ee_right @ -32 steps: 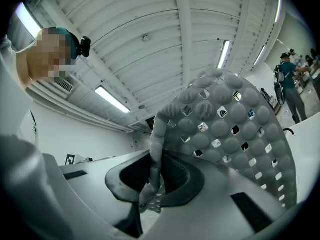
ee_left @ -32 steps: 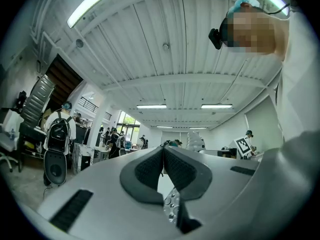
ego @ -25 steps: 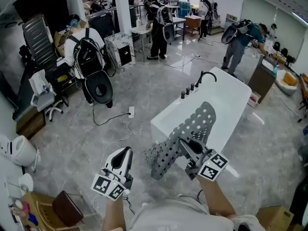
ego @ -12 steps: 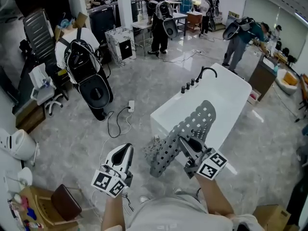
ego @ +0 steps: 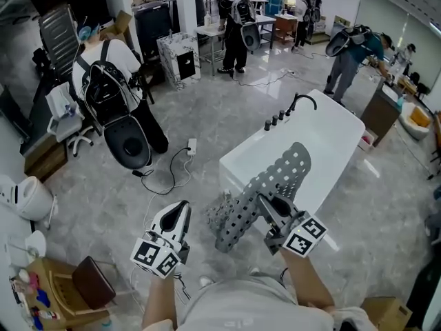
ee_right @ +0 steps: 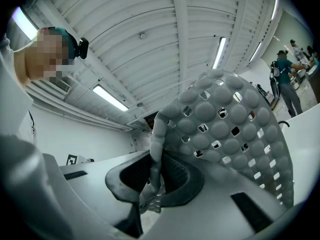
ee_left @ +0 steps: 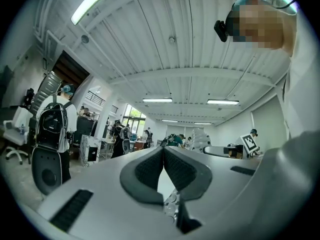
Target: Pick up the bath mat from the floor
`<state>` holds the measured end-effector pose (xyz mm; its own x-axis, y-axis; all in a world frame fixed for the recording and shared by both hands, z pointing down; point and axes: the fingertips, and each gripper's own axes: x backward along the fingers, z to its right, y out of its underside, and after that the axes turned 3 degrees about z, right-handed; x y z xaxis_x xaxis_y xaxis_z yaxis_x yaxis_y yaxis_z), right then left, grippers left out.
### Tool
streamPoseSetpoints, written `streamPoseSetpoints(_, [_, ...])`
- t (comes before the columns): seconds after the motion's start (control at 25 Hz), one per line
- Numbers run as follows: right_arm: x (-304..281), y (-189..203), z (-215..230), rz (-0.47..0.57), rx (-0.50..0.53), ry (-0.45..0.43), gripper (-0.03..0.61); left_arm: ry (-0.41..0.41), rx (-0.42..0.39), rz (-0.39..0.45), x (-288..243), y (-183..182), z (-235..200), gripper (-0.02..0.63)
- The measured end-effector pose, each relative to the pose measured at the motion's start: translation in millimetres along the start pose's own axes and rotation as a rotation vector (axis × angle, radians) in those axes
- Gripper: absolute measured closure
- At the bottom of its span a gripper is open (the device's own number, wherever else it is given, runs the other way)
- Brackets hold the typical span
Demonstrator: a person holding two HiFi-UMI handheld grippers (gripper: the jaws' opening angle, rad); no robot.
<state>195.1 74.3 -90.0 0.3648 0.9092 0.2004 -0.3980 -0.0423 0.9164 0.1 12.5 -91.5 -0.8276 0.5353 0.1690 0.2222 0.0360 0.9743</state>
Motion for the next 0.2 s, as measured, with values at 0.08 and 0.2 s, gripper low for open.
streamPoseSetpoints(0.08, [-2.5, 0.3, -0.5, -0.005, -0.002, 0.002, 0.511, -0.003, 0.004, 0.0, 0.9, -0.6, -3.5, 0.597])
streamPoseSetpoints(0.2, [-6.8, -0.1, -1.8, -0.015, 0.001, 0.004, 0.511, -0.009, 0.013, 0.007, 2.9, -2.9, -9.1, 0.597])
